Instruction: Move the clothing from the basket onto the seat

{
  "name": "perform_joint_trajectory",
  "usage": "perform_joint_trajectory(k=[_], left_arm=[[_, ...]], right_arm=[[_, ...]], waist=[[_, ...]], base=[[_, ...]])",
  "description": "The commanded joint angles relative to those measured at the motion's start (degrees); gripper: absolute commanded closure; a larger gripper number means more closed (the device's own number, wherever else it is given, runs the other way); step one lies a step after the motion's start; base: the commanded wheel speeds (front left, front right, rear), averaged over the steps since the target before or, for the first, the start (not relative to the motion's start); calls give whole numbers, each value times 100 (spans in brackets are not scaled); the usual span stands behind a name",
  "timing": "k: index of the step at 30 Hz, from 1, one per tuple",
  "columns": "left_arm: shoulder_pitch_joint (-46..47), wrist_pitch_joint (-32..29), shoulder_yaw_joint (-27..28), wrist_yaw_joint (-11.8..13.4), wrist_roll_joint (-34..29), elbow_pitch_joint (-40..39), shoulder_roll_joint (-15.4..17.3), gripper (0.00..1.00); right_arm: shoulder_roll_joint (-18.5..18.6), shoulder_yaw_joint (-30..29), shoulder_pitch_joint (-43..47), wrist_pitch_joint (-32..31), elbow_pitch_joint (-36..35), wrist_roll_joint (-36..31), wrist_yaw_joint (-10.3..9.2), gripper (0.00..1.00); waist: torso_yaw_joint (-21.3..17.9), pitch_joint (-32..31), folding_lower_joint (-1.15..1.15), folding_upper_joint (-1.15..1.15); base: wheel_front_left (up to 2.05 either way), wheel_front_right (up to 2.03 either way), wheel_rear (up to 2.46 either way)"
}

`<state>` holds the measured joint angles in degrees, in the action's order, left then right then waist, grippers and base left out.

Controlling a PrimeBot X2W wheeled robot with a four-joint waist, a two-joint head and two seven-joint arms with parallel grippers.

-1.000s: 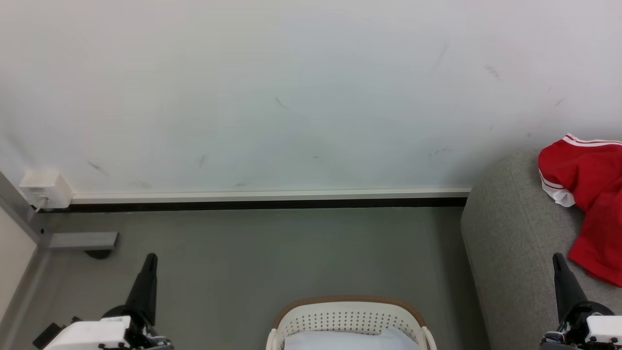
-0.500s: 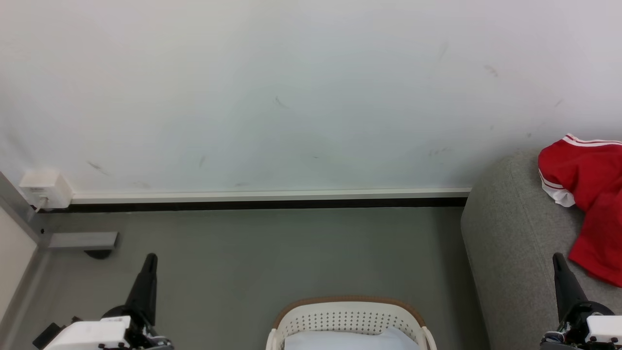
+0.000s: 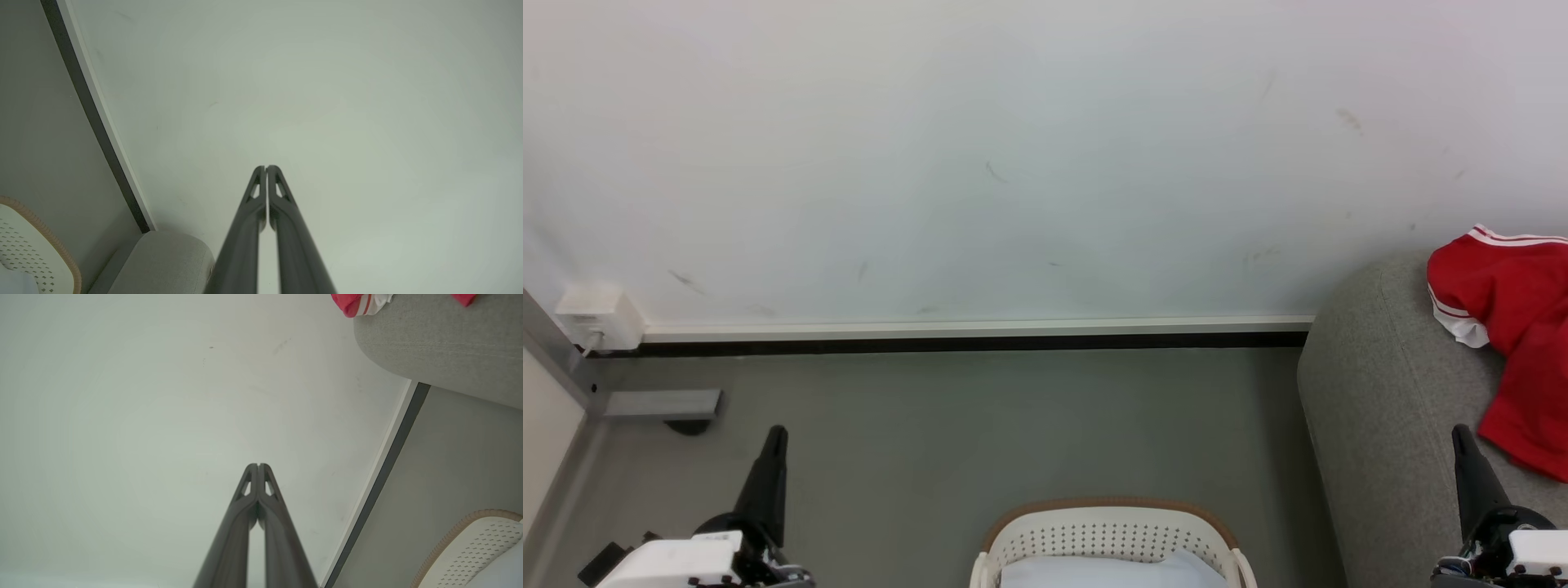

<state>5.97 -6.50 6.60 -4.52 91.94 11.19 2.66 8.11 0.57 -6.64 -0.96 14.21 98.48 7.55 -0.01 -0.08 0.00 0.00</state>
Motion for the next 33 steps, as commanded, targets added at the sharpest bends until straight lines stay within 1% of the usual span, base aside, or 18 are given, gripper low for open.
perform_joint_trajectory(k=[1,33], left_arm=[[40,-25,15,-22,77,-17,40,100],[39,-24,14,-22,78,-17,40,100]], right_arm=[[44,10,-17,18,-27,45,-12,100],[130,127,-10,107,-42,122,-12,100]], waist=[[0,0,0,0],[0,1,0,0]], base=[[0,0,0],[0,0,0]])
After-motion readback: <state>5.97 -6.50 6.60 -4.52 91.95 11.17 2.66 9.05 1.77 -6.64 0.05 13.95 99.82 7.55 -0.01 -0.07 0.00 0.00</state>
